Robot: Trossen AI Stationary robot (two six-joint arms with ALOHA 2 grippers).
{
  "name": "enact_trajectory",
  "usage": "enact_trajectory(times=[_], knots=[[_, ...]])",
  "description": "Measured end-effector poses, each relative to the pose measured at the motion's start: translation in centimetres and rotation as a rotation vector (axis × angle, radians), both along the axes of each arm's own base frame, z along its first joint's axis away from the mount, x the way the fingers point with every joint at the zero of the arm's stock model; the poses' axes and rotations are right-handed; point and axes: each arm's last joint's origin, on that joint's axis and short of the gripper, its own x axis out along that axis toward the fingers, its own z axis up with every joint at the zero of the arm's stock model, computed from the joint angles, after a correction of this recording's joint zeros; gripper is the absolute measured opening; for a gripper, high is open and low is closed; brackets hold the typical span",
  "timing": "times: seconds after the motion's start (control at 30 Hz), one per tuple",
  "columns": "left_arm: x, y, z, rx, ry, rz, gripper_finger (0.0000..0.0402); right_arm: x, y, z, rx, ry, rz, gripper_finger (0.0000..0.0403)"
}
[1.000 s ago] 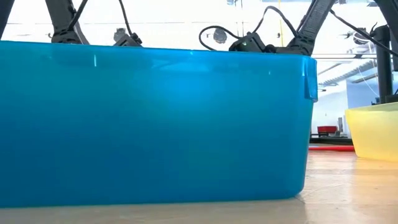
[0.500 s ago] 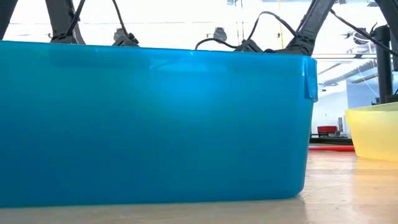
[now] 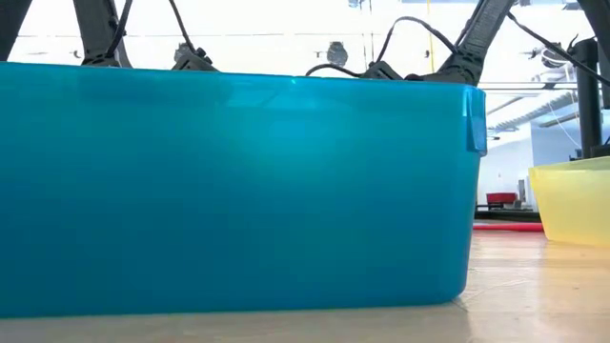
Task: Pick & Place Kitchen Items
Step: Put the green spatula into the pink bin
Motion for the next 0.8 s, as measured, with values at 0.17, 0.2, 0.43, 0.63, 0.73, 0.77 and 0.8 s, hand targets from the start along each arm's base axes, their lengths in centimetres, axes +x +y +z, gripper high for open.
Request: enact_trajectory(times=[0.17, 0.2, 0.43, 0.63, 0.73, 0.77, 0.8], knots=[[0.0, 0.2, 0.0, 0.012, 0.001, 0.006, 0.0041, 0.2, 0.6, 0.1, -0.01, -0.007, 0.013, 0.016], [0.0, 0.2, 0.0, 0.012, 0.0, 0.007, 0.0041, 0.3, 0.7, 0.1, -0.015, -0.016, 0.019, 0.016], [0.0, 0.4, 0.0, 0.008, 0.004, 0.012, 0.0041, 0.6, 2.1, 1.0, 0.015, -0.057, 0.047, 0.016], [0.0, 0.4, 0.1, 0.008, -0.002, 0.013, 0.0041, 0.0, 3.4, -0.1, 0.053, 0.07, 0.06, 0.016], [0.0, 0.4, 0.1, 0.023, -0.009, 0.002, 0.0041, 0.1, 3.3, 0.0, 0.055, 0.053, 0.052, 0.016], [0.1, 0.3, 0.2, 0.026, -0.009, -0.003, 0.0041, 0.2, 3.3, 0.1, 0.053, 0.037, 0.052, 0.016], [0.1, 0.3, 0.2, 0.025, -0.012, -0.006, 0.0041, 0.3, 3.2, 0.2, 0.045, 0.022, 0.052, 0.016]])
